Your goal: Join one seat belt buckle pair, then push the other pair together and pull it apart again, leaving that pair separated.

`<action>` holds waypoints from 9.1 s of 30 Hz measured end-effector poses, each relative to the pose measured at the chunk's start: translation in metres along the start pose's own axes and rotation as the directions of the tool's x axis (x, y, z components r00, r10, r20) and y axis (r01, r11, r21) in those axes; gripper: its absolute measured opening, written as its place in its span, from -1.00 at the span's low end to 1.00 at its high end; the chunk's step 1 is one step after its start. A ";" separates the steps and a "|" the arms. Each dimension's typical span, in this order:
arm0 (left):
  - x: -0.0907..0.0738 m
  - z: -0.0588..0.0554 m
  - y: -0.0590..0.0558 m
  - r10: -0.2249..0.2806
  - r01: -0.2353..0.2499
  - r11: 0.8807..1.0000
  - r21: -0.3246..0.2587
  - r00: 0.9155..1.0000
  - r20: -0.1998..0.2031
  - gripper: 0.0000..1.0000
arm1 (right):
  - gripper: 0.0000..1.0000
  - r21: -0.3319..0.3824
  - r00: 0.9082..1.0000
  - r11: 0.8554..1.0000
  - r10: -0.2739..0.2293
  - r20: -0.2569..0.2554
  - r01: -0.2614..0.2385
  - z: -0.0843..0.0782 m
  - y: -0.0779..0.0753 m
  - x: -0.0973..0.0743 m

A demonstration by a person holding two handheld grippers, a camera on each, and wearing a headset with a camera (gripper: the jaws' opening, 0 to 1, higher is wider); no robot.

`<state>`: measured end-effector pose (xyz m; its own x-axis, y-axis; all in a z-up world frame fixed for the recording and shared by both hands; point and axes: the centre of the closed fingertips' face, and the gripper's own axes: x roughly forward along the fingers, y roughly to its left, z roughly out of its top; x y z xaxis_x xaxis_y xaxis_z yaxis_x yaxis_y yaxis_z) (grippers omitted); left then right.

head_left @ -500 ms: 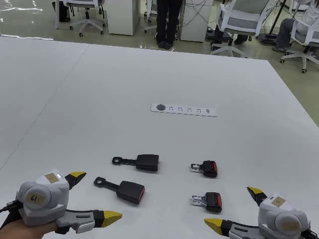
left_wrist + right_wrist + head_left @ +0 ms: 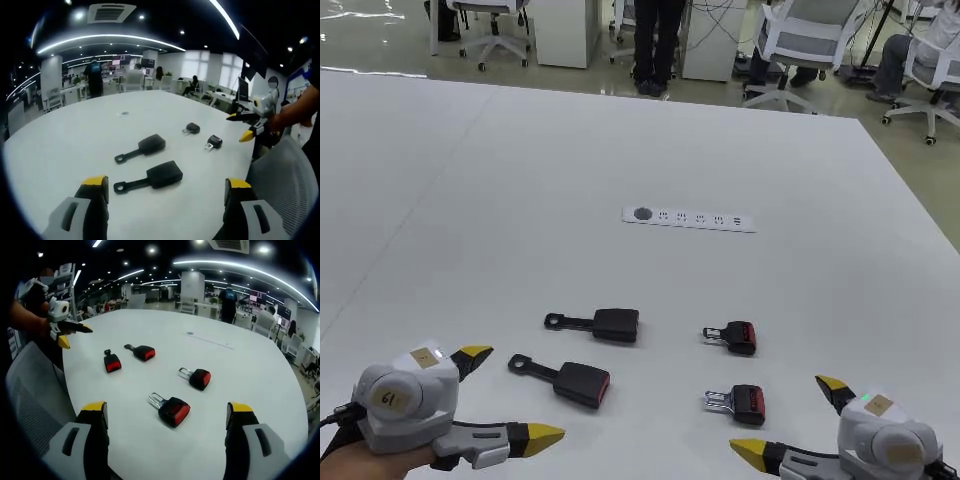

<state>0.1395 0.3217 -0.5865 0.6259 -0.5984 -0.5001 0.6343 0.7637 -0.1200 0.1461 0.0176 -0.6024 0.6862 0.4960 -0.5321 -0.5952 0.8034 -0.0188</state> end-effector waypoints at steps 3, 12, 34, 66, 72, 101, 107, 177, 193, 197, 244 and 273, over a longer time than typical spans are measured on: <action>0.000 0.000 0.000 -0.001 0.001 1.000 0.000 1.000 -0.001 0.98 | 0.98 0.001 1.000 1.000 0.000 -0.002 0.000 0.000 0.000 0.000; 0.000 0.002 0.000 -0.002 0.002 1.000 0.001 1.000 -0.001 0.97 | 0.98 0.002 1.000 1.000 -0.001 -0.001 0.001 0.003 0.001 -0.002; 0.000 0.001 0.001 -0.003 0.003 1.000 0.008 1.000 -0.006 0.96 | 0.98 -0.003 1.000 1.000 0.000 -0.004 0.000 -0.003 -0.003 0.002; 0.005 -0.002 0.000 -0.006 0.006 1.000 0.003 1.000 -0.015 0.94 | 0.98 0.003 1.000 1.000 0.007 -0.022 -0.007 -0.008 -0.002 0.001; 0.006 0.000 -0.004 -0.005 0.006 1.000 0.004 1.000 -0.019 0.93 | 0.98 0.004 1.000 1.000 0.010 -0.024 -0.010 -0.010 -0.005 0.005; 0.028 -0.005 0.005 -0.029 0.030 1.000 0.007 0.998 -0.051 0.86 | 0.98 0.017 0.998 0.999 0.041 -0.050 -0.040 -0.014 -0.013 0.027; 0.036 -0.006 0.008 -0.036 0.036 0.999 0.002 0.998 -0.057 0.86 | 0.97 0.023 0.997 0.999 0.045 -0.060 -0.043 -0.013 -0.014 0.031; 0.110 -0.045 0.012 -0.350 0.498 0.812 0.304 0.833 -0.429 0.17 | 0.33 -0.118 0.892 0.909 0.356 -0.280 -0.400 -0.049 -0.011 0.086; 0.112 -0.053 0.018 -0.329 0.500 0.784 0.368 0.838 -0.436 -0.32 | -0.24 -0.164 0.862 0.876 0.386 -0.328 -0.454 -0.055 -0.015 0.084; 0.113 -0.053 0.018 -0.321 0.491 0.790 0.366 0.841 -0.436 -0.33 | -0.25 -0.172 0.860 0.872 0.385 -0.334 -0.458 -0.055 -0.016 0.084; 0.112 -0.055 0.019 -0.286 0.494 0.795 0.352 0.817 -0.501 -0.34 | -0.27 -0.183 0.853 0.853 0.424 -0.304 -0.489 -0.027 0.037 0.125; 0.113 -0.055 0.021 -0.278 0.494 0.797 0.347 0.810 -0.515 -0.34 | -0.27 -0.195 0.827 0.811 0.501 -0.256 -0.552 -0.001 0.098 0.164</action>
<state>0.1983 0.2831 -0.6930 0.0969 -0.5728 -0.8139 0.9724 0.2289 -0.0454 0.1998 0.1769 -0.6924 0.1624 0.7283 -0.6658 -0.9427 0.3139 0.1134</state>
